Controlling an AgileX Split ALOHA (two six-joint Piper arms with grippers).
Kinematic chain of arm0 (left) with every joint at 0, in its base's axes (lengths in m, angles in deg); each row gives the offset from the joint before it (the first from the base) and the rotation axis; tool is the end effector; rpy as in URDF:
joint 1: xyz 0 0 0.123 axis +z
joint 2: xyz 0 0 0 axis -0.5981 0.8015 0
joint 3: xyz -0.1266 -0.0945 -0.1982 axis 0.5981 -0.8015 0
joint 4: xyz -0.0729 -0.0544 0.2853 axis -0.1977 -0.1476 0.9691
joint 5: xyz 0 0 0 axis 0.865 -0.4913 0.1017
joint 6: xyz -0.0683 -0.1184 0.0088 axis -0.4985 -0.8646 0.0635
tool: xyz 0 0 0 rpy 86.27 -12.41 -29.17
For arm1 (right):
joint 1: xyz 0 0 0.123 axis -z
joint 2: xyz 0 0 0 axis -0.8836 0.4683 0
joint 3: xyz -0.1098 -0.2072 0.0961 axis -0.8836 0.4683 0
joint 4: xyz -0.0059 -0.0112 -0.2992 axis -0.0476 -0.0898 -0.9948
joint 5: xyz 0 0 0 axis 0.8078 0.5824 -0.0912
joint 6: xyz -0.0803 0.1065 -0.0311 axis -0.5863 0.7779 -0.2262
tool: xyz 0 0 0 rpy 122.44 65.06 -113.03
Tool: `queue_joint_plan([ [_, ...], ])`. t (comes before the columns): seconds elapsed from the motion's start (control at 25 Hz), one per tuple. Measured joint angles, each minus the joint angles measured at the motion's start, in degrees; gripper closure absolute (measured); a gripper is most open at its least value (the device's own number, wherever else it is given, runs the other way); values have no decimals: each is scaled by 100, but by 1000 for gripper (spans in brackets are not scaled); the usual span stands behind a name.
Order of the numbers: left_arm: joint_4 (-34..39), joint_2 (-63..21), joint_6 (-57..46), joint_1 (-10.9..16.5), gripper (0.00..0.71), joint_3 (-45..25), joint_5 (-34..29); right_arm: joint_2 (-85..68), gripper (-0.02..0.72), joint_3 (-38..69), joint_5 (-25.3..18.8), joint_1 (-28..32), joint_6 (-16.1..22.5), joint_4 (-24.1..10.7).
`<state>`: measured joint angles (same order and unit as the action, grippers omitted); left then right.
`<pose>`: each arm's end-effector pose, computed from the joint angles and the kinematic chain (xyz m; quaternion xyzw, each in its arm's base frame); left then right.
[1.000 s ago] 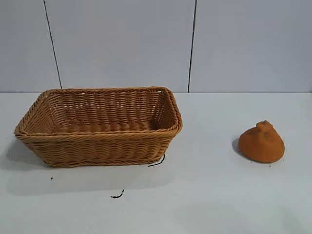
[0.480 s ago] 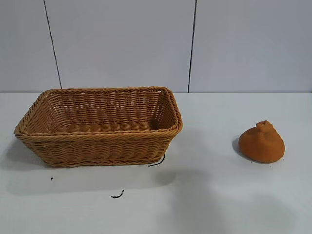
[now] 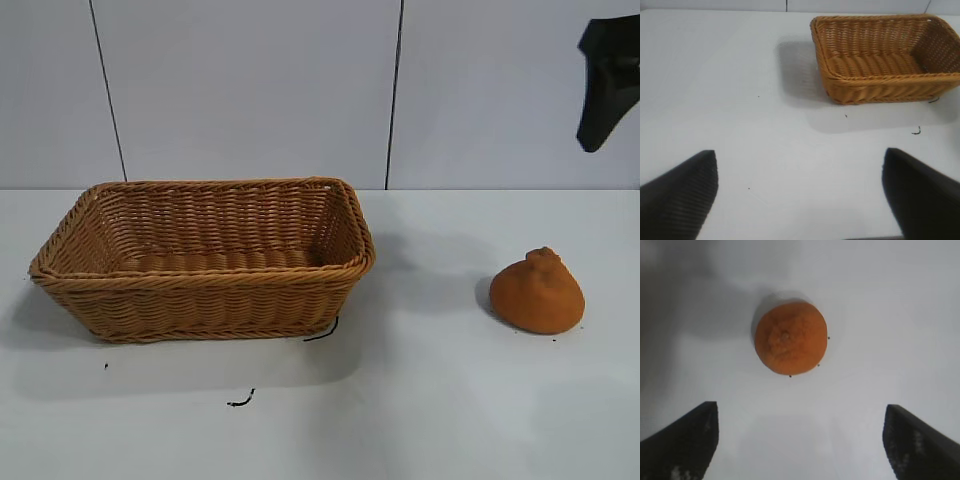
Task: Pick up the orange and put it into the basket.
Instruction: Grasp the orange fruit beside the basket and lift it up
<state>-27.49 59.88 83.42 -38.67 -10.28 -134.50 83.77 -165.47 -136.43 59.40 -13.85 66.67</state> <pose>0.1083 -0.0103 0.2802 0.0157 0.8526 -0.0362 0.5211 0.4079 0.0247 0.1813 0.0058 0.9862 0.0297 0.1629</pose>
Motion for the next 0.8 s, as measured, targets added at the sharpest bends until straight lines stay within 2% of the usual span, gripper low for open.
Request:
queue_joint_plan([
  [0.24,0,0,0,0,71,0,0,1321,69,-703,21,0,-132,180],
  [0.52,0,0,0,0,71,0,0,2376,71,-767,42,0,-143,186],
  [0.6,0,0,0,0,71,0,0,2522,73,-767,163,0,-143,186],
  [0.8,0,0,0,0,71,0,0,2600,144,-772,435,0,-143,195],
])
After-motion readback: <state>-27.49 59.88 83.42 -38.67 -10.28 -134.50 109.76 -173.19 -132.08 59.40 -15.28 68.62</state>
